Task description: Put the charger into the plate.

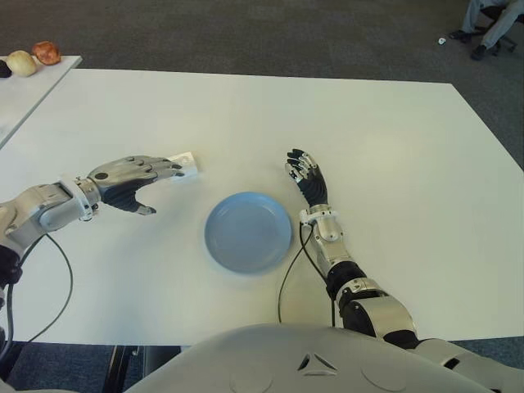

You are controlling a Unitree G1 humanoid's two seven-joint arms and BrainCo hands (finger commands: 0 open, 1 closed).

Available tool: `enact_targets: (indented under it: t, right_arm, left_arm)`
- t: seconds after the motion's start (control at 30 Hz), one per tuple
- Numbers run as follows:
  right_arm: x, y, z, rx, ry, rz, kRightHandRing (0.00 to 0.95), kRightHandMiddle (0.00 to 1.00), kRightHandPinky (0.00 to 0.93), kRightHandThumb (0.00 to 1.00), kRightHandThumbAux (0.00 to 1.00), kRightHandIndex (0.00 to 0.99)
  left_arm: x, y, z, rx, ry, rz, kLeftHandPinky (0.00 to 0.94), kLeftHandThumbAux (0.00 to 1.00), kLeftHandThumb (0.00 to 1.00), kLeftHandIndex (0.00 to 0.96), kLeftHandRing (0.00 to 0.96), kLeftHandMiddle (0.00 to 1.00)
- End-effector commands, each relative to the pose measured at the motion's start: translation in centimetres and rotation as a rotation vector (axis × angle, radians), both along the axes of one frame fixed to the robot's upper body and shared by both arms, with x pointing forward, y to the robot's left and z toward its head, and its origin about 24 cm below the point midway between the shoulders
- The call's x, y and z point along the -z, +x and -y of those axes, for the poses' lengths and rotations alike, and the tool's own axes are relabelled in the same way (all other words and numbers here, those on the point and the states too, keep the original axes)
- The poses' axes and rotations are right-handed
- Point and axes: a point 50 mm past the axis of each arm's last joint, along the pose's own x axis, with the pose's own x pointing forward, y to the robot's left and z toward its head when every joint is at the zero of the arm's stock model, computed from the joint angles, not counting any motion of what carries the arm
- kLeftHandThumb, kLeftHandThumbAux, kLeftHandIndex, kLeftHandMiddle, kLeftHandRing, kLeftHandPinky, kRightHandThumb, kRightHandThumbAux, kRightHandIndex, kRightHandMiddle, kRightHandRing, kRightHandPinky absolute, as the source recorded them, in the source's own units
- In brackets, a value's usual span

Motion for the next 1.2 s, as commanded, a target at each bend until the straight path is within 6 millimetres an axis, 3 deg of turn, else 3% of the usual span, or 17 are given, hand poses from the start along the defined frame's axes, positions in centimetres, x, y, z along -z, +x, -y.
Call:
enact_targets:
  t: [0.03, 0.4, 0.53, 0.7, 1.2]
  right_arm:
    - [4.0, -3.0, 0.2, 0.020, -0.007, -0.228, 0.220, 0.253, 0.178, 0.000, 0.558, 0.180]
    - [4.0, -2.9, 0.4, 0.024, -0.009, -0.234, 0.216, 0.260, 0.168, 0.000, 0.534, 0.175]
    - [4.0, -2.8, 0.4, 0.026, -0.012, -0.237, 0.221, 0.265, 0.178, 0.000, 0.538, 0.178]
    - [4.0, -2.7, 0.4, 0.020, -0.007, -0.246, 0.221, 0.264, 0.170, 0.000, 0.540, 0.176]
    - [4.0, -2.7, 0.4, 0.025, -0.017, -0.240, 0.222, 0.267, 0.176, 0.000, 0.570, 0.196]
  left_arm:
    - [0.0, -0.8, -0.1, 0.006, -0.003, -0.013, 0.041, 0.759, 0.000, 0.000, 0.001, 0.005]
    - [-0.6, -1.5, 0.1, 0.054, -0.024, 0.057, 0.041, 0.755, 0.000, 0.000, 0.014, 0.020]
    - [-0.6, 0.6, 1.0, 0.022, -0.048, 0.093, 0.030, 0.716, 0.000, 0.000, 0.005, 0.013]
    - [2.3, 2.7, 1.4, -0.161, -0.165, 0.028, 0.044, 0.637, 0.040, 0.000, 0.000, 0.002]
    - [4.8, 5.4, 3.9, -0.375, -0.271, 0.080, 0.026, 0.409, 0.174, 0.000, 0.000, 0.000]
